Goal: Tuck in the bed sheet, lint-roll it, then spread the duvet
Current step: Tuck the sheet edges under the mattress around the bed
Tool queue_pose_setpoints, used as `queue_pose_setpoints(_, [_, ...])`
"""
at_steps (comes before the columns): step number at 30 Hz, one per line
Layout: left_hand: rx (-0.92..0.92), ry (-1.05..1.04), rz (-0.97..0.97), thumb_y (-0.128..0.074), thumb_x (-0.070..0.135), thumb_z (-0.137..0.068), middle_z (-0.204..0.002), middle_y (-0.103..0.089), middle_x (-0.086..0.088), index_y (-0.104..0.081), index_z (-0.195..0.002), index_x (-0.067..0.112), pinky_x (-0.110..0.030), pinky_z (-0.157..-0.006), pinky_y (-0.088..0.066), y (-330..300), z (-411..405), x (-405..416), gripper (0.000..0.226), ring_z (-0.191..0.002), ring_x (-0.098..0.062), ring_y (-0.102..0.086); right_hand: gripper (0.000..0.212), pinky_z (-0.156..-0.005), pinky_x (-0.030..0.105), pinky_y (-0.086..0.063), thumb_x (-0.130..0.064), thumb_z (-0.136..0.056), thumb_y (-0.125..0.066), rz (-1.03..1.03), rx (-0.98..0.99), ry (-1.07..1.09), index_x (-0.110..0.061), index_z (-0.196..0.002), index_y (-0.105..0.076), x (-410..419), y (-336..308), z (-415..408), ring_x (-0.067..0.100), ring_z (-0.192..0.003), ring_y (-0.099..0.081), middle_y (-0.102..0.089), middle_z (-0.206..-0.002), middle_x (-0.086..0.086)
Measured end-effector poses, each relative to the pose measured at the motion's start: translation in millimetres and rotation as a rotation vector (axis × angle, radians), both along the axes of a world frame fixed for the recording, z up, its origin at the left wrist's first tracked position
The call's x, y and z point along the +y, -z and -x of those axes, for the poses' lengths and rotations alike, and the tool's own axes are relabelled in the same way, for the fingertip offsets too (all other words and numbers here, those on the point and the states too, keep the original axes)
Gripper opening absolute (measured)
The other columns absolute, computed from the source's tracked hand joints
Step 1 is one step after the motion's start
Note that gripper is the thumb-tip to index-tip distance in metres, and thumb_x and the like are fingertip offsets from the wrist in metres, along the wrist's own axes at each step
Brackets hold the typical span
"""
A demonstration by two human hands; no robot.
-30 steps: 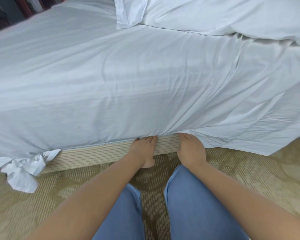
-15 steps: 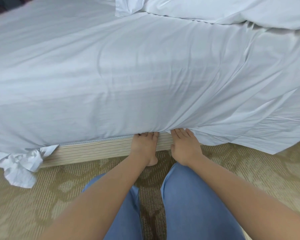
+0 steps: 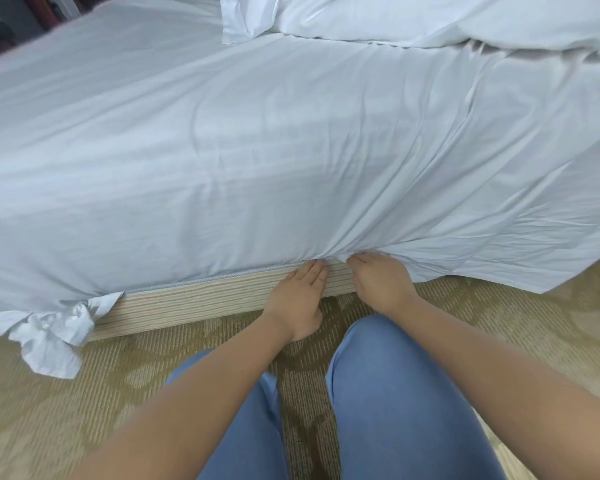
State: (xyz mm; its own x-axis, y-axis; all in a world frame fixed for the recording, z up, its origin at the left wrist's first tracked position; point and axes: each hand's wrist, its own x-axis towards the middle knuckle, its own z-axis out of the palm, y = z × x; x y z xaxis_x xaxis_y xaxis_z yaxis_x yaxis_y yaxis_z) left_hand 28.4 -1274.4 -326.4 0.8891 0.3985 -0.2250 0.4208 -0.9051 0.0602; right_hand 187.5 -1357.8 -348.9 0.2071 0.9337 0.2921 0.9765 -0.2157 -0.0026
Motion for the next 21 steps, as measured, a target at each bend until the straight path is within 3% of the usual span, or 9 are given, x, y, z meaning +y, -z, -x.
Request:
queue_pose_setpoints(2, [-0.03, 0.022, 0.03, -0.042, 0.021, -0.096, -0.161, 0.008, -0.006, 0.003, -0.152, 0.008, -0.025, -0.118, 0.001, -3, -9, -2, 0.074, -0.148, -0.017, 0.003, 0.02, -0.046, 0.024, -0.04, 0.004, -0.056, -0.077, 0.053, 0.064, -0.014, -0.005, -0.07, -0.066, -5, 4, -4, 0.026, -0.065, -0.064, -0.064, -0.067, 0.009])
queue_pose_setpoints(5, [-0.062, -0.013, 0.067, -0.042, 0.02, -0.097, -0.161, 0.001, -0.006, -0.001, -0.153, 0.008, -0.024, -0.116, -0.002, -7, -21, -4, 0.071, -0.148, -0.017, -0.002, 0.02, -0.062, 0.03, -0.039, -0.007, -0.089, -0.054, 0.152, 0.059, 0.105, -0.006, -0.106, -0.063, 0, 0, -14, 0.027, -0.1, -0.059, -0.063, -0.102, 0.009])
queue_pose_setpoints(9, [-0.038, -0.018, 0.098, -0.042, 0.019, -0.096, -0.161, 0.001, -0.007, 0.0, -0.153, 0.008, -0.024, -0.116, -0.002, -9, -25, -5, 0.071, -0.148, -0.018, -0.003, 0.017, -0.061, 0.027, -0.035, -0.009, -0.095, -0.047, 0.228, 0.016, 0.216, -0.007, -0.104, -0.062, 11, -1, -12, 0.024, -0.093, -0.063, -0.066, -0.103, 0.008])
queue_pose_setpoints(11, [-0.013, -0.03, 0.111, -0.042, 0.018, -0.096, -0.161, 0.0, -0.005, 0.0, -0.153, 0.009, -0.025, -0.116, -0.004, -9, -26, 1, 0.071, -0.148, -0.018, -0.005, 0.02, -0.065, 0.027, -0.036, -0.012, -0.098, -0.043, 0.275, 0.105, 0.36, -0.009, -0.104, -0.062, 11, 0, -15, 0.023, -0.097, -0.062, -0.065, -0.107, 0.006])
queue_pose_setpoints(14, [0.028, -0.026, 0.085, -0.044, 0.021, -0.095, -0.161, 0.001, -0.006, 0.003, -0.153, 0.01, -0.027, -0.118, -0.003, -4, -29, 7, 0.075, -0.148, -0.018, -0.005, 0.034, -0.071, 0.028, -0.037, -0.032, -0.1, -0.04, 0.22, 0.452, 0.599, -0.007, -0.105, -0.062, 6, 3, -29, 0.027, -0.101, -0.061, -0.064, -0.108, 0.009])
queue_pose_setpoints(18, [0.046, -0.057, 0.075, -0.052, 0.029, -0.09, -0.161, -0.004, -0.005, 0.004, -0.153, 0.011, -0.03, -0.119, -0.003, 3, -44, 3, 0.086, -0.147, -0.019, -0.008, 0.043, -0.058, 0.027, -0.05, -0.038, -0.101, -0.036, 0.169, 1.226, 0.628, -0.001, -0.108, -0.058, 13, 9, -24, 0.019, -0.069, -0.062, -0.064, -0.092, 0.011])
queue_pose_setpoints(21, [0.009, -0.104, 0.081, -0.054, 0.032, -0.088, -0.159, -0.016, -0.003, -0.002, -0.153, 0.014, -0.03, -0.117, -0.009, 5, -53, 4, 0.086, -0.145, -0.018, -0.018, 0.031, -0.071, 0.024, -0.05, -0.032, -0.103, -0.038, 0.14, 1.726, 0.665, -0.009, -0.118, -0.053, 21, 5, -20, 0.015, -0.086, -0.06, -0.061, -0.102, 0.007])
